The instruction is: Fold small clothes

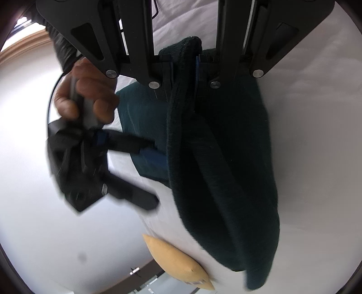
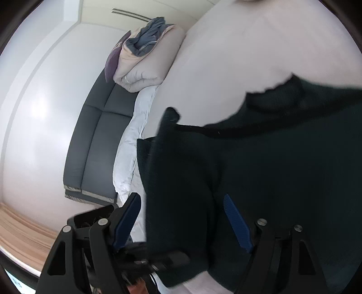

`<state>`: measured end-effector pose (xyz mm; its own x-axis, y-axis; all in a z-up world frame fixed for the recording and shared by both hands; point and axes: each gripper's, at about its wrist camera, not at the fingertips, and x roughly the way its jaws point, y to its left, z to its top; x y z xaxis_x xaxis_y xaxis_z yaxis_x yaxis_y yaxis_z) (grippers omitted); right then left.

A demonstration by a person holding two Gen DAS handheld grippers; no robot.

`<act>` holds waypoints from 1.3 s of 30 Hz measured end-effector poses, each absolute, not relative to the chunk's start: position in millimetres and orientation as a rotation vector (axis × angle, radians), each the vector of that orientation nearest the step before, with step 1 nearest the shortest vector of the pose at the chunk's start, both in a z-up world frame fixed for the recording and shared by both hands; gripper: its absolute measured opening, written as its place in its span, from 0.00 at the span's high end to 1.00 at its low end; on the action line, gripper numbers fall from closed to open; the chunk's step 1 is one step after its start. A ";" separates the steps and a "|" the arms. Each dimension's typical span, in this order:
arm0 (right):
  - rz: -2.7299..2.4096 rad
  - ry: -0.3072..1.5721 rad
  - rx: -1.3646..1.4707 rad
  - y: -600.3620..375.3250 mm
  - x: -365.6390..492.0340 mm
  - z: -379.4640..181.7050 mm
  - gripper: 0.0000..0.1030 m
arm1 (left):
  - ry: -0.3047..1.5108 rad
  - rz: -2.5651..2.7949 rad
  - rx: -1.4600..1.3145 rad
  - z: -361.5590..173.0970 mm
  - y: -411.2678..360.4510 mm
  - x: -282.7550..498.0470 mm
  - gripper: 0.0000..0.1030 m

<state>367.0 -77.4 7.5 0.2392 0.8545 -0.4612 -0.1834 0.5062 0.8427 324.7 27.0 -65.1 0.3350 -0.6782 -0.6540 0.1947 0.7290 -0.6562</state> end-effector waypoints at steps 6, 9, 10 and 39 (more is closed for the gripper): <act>0.805 1.121 0.638 -74.9 378.8 24.2 0.18 | 1.093 -0.596 -0.480 -69.8 0.2 323.2 0.90; 0.780 1.166 0.540 -67.5 385.9 23.7 0.18 | 1.100 -0.588 -0.445 -73.8 -14.4 322.0 0.90; 0.765 1.175 0.513 -65.0 388.5 23.4 0.18 | 1.102 -0.587 -0.435 -74.5 -17.5 321.0 0.90; 0.579 0.865 0.495 -190.7 376.9 53.6 0.87 | 1.077 -0.719 -0.305 -13.7 -107.5 353.3 0.90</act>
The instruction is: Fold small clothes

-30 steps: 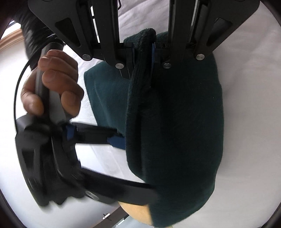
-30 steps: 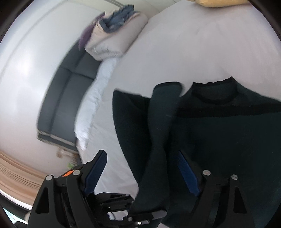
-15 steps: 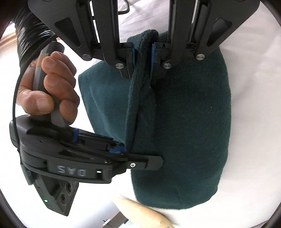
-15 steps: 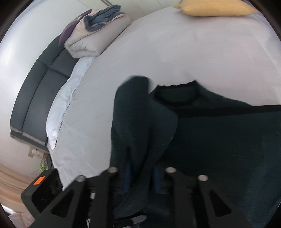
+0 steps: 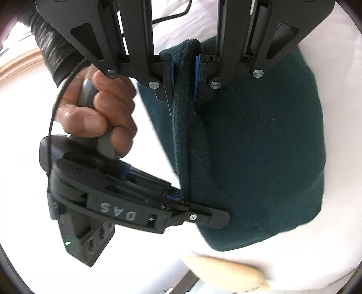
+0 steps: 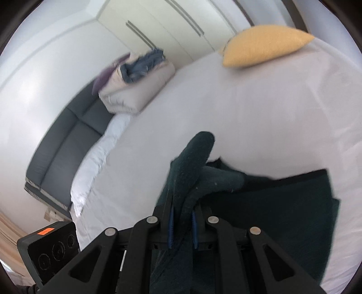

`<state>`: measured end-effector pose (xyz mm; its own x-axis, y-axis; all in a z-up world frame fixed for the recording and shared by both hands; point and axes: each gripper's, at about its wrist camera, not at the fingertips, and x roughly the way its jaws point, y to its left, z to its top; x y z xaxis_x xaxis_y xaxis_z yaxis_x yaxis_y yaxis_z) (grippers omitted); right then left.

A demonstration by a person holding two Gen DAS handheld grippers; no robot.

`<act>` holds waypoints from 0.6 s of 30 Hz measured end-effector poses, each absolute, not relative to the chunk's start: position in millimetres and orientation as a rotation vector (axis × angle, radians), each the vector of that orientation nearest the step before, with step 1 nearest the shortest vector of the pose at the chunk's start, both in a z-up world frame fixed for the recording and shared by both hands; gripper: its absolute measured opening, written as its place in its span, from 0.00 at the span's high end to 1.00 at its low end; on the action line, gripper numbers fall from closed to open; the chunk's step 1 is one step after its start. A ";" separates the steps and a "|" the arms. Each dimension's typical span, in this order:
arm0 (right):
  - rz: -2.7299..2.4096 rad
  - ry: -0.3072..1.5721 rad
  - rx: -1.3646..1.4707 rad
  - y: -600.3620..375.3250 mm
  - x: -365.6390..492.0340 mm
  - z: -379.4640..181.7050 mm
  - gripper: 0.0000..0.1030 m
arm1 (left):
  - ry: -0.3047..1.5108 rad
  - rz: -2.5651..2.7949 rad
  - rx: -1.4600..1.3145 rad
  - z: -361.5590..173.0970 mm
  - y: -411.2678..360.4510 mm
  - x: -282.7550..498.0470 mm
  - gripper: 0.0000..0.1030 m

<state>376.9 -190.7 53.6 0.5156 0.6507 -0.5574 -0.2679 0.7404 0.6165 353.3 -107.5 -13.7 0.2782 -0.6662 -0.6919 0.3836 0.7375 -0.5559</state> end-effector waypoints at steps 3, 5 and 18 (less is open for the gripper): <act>0.538 0.888 0.547 -217.5 380.3 38.0 0.87 | 1.111 -0.734 -0.294 -18.8 -120.3 357.3 0.90; 0.505 0.927 0.569 -230.8 379.1 19.4 0.87 | 1.155 -0.738 -0.302 -31.9 -127.3 359.2 0.90; 0.423 1.000 0.665 -292.6 359.5 -26.6 0.87 | 1.210 -0.744 -0.217 -28.4 -159.5 364.1 0.90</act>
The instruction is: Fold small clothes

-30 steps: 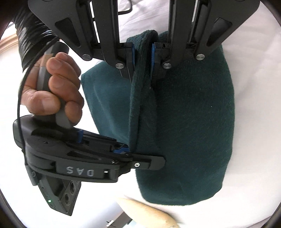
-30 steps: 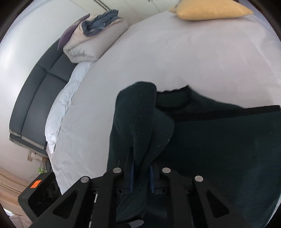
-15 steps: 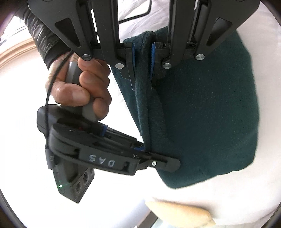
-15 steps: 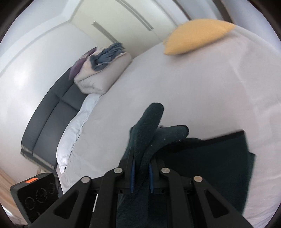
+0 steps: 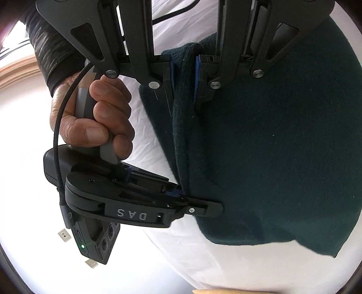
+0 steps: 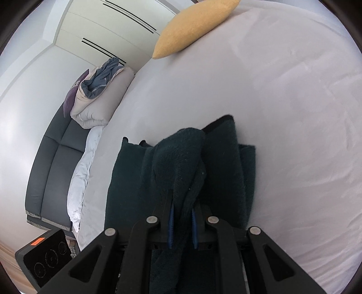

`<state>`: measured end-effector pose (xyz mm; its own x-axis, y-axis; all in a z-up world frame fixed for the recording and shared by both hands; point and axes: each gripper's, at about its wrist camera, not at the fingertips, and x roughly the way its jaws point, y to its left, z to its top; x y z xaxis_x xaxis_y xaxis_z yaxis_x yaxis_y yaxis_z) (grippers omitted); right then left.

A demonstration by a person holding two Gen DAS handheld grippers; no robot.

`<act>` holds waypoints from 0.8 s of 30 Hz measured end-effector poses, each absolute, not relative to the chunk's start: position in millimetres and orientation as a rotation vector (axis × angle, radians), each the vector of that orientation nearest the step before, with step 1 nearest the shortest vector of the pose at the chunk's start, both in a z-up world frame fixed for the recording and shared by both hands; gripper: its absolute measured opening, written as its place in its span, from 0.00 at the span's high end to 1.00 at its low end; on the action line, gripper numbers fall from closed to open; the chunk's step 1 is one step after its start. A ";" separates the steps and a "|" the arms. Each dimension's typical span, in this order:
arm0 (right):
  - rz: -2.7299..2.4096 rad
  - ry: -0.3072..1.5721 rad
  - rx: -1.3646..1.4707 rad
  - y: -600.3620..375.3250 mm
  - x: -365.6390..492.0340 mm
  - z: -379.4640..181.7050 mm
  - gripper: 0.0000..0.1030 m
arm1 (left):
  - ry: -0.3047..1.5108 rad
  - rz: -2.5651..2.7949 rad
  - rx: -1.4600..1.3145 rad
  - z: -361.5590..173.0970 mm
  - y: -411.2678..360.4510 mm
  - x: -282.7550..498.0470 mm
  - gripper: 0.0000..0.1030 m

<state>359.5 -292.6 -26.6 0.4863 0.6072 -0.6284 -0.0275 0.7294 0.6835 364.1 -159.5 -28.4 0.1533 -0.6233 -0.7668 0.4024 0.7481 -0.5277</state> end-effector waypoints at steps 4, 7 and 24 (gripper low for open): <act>0.414 1.001 0.657 -294.9 360.4 -22.7 0.87 | 1.204 -0.744 -0.210 -24.3 -168.1 358.0 0.90; 0.404 1.015 0.652 -303.5 362.0 -24.5 0.87 | 1.201 -0.742 -0.202 -23.4 -168.5 343.9 0.90; 0.424 1.074 0.758 -326.0 336.6 -40.1 0.70 | 1.146 -0.846 -0.208 22.4 -98.5 269.4 0.40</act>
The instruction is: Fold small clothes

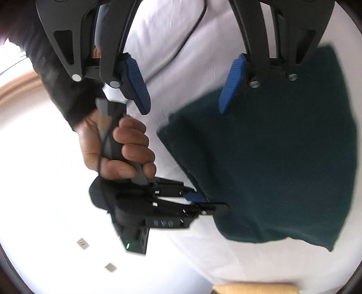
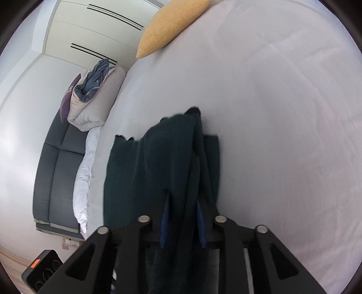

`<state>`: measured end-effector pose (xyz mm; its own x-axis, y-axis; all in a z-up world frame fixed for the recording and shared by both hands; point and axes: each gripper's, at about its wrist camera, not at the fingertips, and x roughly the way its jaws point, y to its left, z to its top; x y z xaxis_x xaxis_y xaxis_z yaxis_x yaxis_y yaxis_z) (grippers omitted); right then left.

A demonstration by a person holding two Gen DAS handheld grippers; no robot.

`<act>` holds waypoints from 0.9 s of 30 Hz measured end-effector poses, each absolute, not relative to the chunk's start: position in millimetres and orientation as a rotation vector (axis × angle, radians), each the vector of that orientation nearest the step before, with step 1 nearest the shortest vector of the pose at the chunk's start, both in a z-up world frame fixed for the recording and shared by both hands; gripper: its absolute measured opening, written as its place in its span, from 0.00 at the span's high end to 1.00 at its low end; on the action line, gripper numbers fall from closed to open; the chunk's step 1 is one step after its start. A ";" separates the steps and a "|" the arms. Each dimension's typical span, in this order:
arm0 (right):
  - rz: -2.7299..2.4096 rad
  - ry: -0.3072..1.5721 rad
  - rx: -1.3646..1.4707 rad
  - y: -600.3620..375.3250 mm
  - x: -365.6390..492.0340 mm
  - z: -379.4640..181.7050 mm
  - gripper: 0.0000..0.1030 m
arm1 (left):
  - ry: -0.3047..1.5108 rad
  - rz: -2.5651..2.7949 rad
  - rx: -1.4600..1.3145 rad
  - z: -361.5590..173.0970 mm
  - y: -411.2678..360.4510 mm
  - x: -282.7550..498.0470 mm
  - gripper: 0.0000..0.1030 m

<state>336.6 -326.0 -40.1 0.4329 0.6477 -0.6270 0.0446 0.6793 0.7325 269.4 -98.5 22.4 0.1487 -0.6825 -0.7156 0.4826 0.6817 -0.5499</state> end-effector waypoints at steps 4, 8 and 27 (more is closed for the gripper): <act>0.435 1.070 0.772 -325.5 301.7 -32.6 0.56 | 1.078 -0.817 -0.261 37.3 -42.1 269.7 0.40; 0.403 1.085 0.770 -321.3 258.8 -30.0 0.56 | 1.048 -0.698 -0.308 38.8 3.0 290.3 0.40; 0.339 1.097 1.007 -316.9 192.2 -59.6 0.89 | 1.146 -0.632 -0.233 -26.6 57.0 281.5 0.56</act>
<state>192.2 -316.9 -59.6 0.4593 0.6748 -0.5776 0.2316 0.5368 0.8113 281.5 57.0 -26.6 0.2630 -0.5764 -0.7737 0.3468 0.8048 -0.4817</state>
